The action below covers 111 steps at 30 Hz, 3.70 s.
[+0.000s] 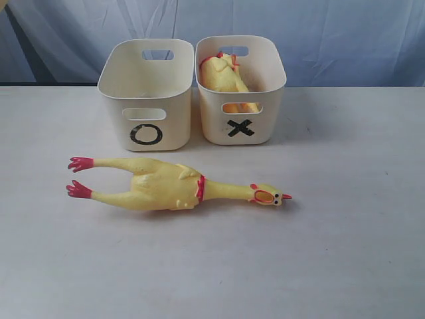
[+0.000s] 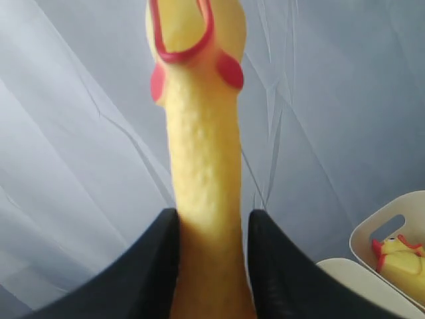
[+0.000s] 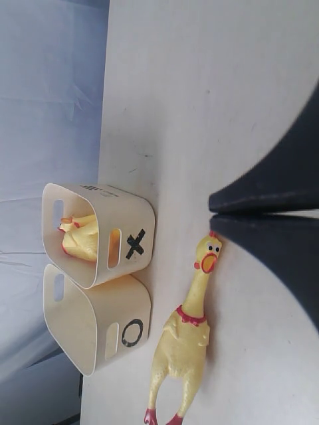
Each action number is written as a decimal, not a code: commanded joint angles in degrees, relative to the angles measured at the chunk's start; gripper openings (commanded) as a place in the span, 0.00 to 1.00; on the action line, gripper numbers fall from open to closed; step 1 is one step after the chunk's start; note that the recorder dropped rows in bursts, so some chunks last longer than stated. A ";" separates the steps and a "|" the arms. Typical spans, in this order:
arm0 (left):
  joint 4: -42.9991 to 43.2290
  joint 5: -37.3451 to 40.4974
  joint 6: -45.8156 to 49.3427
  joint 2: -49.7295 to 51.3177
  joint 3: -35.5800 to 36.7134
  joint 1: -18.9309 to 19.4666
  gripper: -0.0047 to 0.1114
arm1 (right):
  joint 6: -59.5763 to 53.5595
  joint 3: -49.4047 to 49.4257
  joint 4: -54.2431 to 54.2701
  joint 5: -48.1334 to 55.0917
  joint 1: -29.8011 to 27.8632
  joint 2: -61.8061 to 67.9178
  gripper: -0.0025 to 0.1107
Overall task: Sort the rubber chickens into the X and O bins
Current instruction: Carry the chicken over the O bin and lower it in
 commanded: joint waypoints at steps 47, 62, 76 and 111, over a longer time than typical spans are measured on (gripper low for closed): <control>68.03 -15.40 -98.80 6.72 -0.56 8.28 0.04 | -0.26 0.23 -0.12 -0.10 -0.21 -0.24 0.02; 67.54 -39.53 -115.56 17.13 -0.56 15.89 0.04 | -0.26 0.23 -0.12 -0.10 -0.21 -0.24 0.02; 70.57 -54.82 -122.92 27.62 -5.45 16.89 0.04 | -0.26 0.23 -0.12 -0.10 -0.21 -0.24 0.02; 72.68 -56.82 -121.02 54.72 -30.43 11.64 0.04 | -0.26 0.23 -0.12 -0.10 -0.21 -0.24 0.02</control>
